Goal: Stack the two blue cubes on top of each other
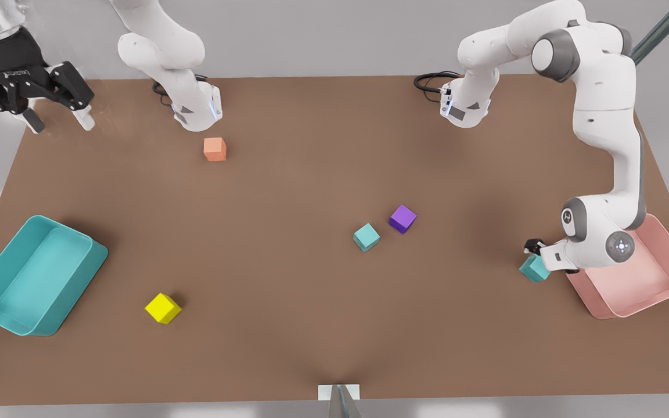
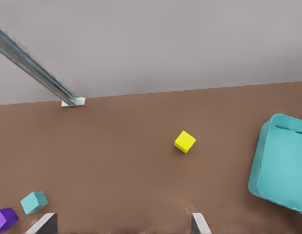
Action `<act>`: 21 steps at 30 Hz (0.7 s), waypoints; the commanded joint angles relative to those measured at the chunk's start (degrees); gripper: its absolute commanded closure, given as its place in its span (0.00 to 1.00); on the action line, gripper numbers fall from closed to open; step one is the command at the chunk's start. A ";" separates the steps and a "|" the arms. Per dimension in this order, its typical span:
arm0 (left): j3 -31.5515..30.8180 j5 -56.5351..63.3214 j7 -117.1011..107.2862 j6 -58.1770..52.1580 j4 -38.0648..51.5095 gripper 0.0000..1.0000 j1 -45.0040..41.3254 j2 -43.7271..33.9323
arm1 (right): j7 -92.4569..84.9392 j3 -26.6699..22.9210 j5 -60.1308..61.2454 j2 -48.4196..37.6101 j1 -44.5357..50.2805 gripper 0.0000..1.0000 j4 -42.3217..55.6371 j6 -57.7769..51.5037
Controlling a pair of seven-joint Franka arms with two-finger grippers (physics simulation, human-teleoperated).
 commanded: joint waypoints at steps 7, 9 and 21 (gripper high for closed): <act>-0.11 1.45 2.41 1.68 2.14 0.00 -0.18 0.02 | -7.52 0.96 -1.66 -10.90 3.24 0.00 -59.38 35.31; -0.11 1.72 2.77 1.59 2.41 0.00 -0.01 0.20 | -7.70 1.49 -2.28 -9.49 2.63 0.00 -54.81 30.75; -0.02 1.55 2.50 5.45 2.23 0.00 0.43 4.41 | -7.61 1.93 -2.28 -9.67 0.43 0.00 -54.45 30.48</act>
